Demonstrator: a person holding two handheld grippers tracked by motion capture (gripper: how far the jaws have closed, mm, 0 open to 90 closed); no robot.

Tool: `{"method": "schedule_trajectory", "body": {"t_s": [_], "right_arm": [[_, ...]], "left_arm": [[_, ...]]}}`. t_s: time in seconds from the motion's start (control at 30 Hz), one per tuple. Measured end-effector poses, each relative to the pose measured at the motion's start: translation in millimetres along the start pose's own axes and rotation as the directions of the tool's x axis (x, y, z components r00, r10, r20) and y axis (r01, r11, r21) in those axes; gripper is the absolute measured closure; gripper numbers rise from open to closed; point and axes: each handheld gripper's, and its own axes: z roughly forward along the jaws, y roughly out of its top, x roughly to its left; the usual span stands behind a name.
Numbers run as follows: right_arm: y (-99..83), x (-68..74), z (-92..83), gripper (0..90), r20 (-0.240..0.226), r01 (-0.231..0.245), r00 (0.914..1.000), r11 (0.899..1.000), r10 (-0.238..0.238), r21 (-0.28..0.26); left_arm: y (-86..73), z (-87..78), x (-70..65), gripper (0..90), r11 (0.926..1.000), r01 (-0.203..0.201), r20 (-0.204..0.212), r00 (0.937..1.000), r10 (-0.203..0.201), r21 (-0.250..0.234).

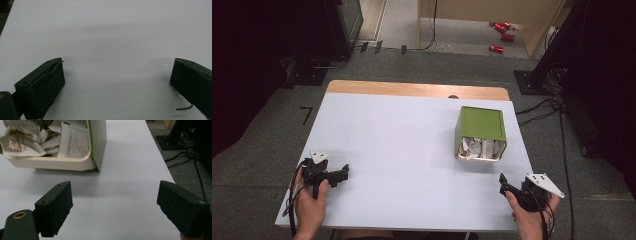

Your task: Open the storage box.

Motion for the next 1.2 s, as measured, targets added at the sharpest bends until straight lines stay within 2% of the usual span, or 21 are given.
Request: {"method": "schedule_trajectory", "body": {"t_s": [0.23, 0.53, 0.7, 1.2], "right_arm": [[15.7, 8.4, -3.0, 13.3, -0.01, -0.015, 0.9998, 0.999, 0.014, -0.03], [30.0, 17.6, 0.7, 14.5, -0.022, -0.009, 0.9997, 0.999, 0.008, -0.046], [38.8, 23.6, 6.8, 14.9, -0.011, 0.001, 0.9999, 0.998, -0.002, -0.057], [54.5, 40.5, 25.7, 17.6, -0.015, 0.002, 0.9999, 0.998, -0.003, -0.055]], "left_arm": [[0.0, 0.0, 0.0, 0.0, 1.0, 0.0, 0.0, 1.0, 0.0, 0.0], [0.0, 0.0, 0.0, 0.0, 1.0, 0.0, 0.0, 1.0, 0.0, 0.0], [0.0, 0.0, 0.0, 0.0, 1.0, 0.0, 0.0, 1.0, 0.0, 0.0], [0.0, 0.0, 0.1, 0.0, 1.0, 0.0, 0.0, 1.0, 0.0, 0.0]]}}
